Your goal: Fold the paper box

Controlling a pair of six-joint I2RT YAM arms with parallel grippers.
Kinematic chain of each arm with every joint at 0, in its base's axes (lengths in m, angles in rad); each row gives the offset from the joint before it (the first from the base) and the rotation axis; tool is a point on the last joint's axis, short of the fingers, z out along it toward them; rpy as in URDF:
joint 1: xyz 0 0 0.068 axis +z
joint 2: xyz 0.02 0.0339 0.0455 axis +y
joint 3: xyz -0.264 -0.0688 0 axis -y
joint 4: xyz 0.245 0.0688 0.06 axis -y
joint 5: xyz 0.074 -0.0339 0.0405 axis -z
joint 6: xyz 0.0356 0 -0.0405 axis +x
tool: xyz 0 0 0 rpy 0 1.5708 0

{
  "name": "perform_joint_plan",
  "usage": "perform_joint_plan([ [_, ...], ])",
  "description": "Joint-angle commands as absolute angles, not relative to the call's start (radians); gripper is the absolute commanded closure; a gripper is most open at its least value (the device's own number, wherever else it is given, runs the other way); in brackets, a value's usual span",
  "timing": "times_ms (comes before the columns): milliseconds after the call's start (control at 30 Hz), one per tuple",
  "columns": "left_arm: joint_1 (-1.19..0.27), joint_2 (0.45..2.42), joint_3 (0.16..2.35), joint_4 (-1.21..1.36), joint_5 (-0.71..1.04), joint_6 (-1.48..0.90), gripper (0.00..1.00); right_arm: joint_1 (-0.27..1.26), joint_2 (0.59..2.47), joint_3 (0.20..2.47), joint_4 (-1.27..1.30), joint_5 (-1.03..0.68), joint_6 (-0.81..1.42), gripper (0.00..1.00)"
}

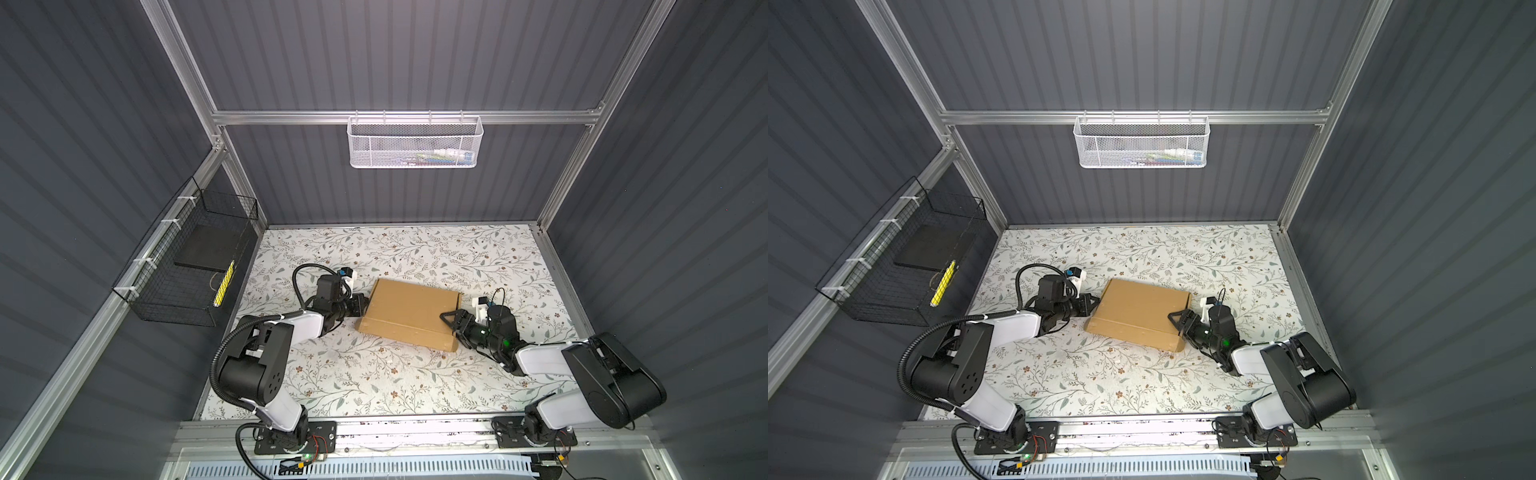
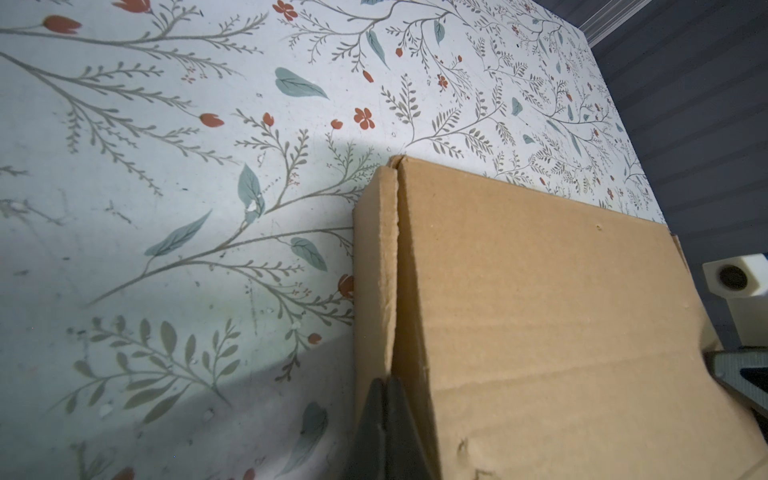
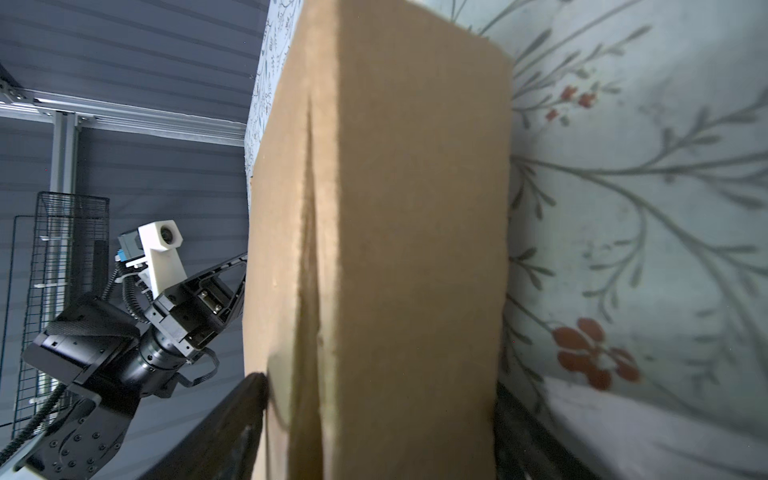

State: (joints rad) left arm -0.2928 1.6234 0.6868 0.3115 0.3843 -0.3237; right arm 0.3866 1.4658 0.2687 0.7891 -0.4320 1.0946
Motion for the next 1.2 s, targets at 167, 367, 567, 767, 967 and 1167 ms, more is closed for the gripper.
perform_joint_plan([
  [167,-0.287,1.661,0.688,0.241,0.419,-0.322,1.0,0.384,1.475,0.283,0.9,-0.485,1.123,0.21],
  [367,-0.287,1.669,0.705,0.23,0.427,-0.318,1.0,0.39,1.44,0.305,0.851,-0.488,1.112,0.21],
  [567,-0.287,1.67,0.717,0.224,0.44,-0.318,1.0,0.401,1.405,0.323,0.806,-0.486,1.108,0.3],
  [767,-0.288,1.677,0.722,0.228,0.451,-0.323,1.0,0.419,1.373,0.357,0.736,-0.475,1.092,0.29],
  [967,-0.298,1.678,0.732,0.227,0.455,-0.325,1.0,0.442,1.364,0.389,0.694,-0.461,1.096,0.28],
  [1167,-0.314,1.68,0.746,0.22,0.454,-0.325,1.0,0.468,1.377,0.417,0.678,-0.451,1.1,0.28],
])
